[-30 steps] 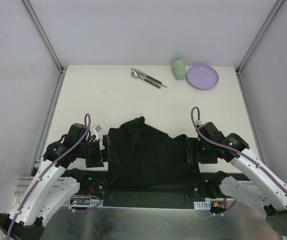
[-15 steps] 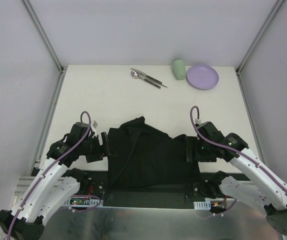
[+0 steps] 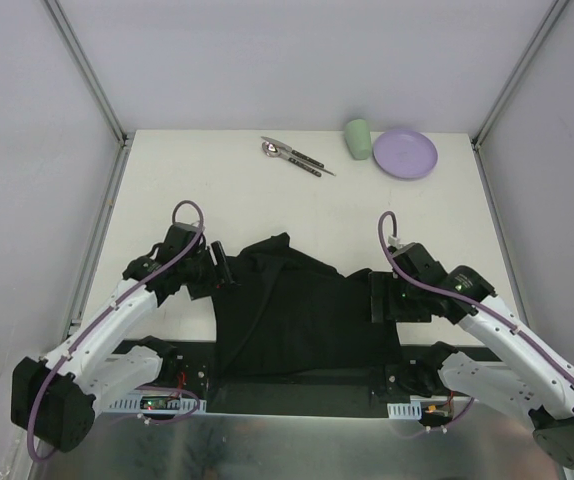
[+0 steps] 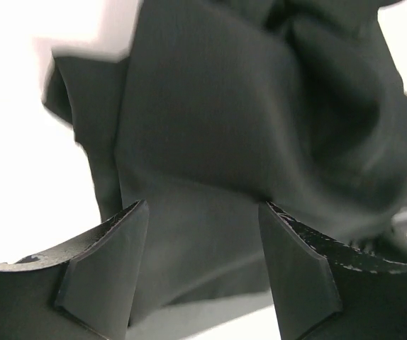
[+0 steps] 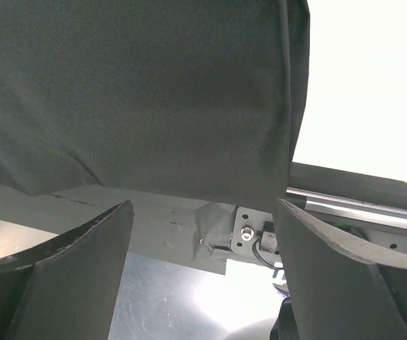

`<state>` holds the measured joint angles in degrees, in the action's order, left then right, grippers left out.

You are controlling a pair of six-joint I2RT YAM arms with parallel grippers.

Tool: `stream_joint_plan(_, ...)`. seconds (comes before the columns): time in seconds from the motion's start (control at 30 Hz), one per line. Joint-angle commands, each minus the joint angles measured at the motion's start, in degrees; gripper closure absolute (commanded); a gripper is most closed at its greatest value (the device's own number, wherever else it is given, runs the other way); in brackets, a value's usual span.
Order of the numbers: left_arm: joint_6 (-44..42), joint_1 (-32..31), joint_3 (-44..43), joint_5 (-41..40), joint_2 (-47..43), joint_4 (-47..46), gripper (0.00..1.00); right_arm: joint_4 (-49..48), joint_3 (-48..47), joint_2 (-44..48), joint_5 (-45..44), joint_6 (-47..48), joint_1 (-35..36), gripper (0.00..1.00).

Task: Set the dinner table for one person
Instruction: Flatten out the napkin at the center of the board.

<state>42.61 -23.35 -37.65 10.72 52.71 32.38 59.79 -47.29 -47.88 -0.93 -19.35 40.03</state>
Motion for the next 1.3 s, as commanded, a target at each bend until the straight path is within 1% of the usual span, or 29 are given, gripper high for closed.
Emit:
stream_joint_plan(0.0, -3.1, -0.7, -5.7, -6.2, 4.3, -5.7, 0.37, 0.9, -2.2, 1.6, -1.7, -0.9, 0.4, 0.17)
stream_joint_plan(0.07, -4.8, -0.6, -8.0, -9.1, 6.1, -5.8, 0.37, 1.1, -2.3, 2.1, -2.0, -0.9, 0.5, 0.17)
stream_joint_plan(0.2, -8.0, -0.4, -11.6, -13.9, 6.8, -5.8, 0.36, 2.1, -2.4, 2.8, -2.5, -0.9, 0.4, 0.17)
stream_joint_plan(0.37, -10.3, 3.4, -13.0, -13.8, 8.4, -5.8, 0.36, 2.3, -2.2, 3.3, -2.7, -1.0, 0.5, 0.17)
stream_joint_plan(0.53, -10.1, 4.5, -12.9, -14.6, 11.7, -5.8, 0.37, 2.3, -2.4, 3.3, -2.8, -0.9, 0.5, 0.17)
stream_joint_plan(0.77, -9.0, 4.6, -12.7, -11.5, 17.7, -7.2, 0.37, 2.5, -2.5, 3.7, -2.9, -0.9, 0.6, 0.17)
stream_joint_plan(0.87, -9.1, 4.5, -12.4, -10.8, 18.8, -7.3, 0.37, 2.8, -2.4, 3.9, -3.1, -1.0, 0.5, 0.17)
stream_joint_plan(1.17, -8.3, 4.5, -10.1, -4.6, 20.6, -8.0, 0.37, 2.5, -2.4, 3.8, -3.0, -1.3, 0.5, 0.17)
stream_joint_plan(1.27, -8.2, 4.4, -9.5, -3.8, 21.0, -8.0, 0.38, 2.7, -2.5, 3.8, -3.2, -1.3, 0.5, 0.17)
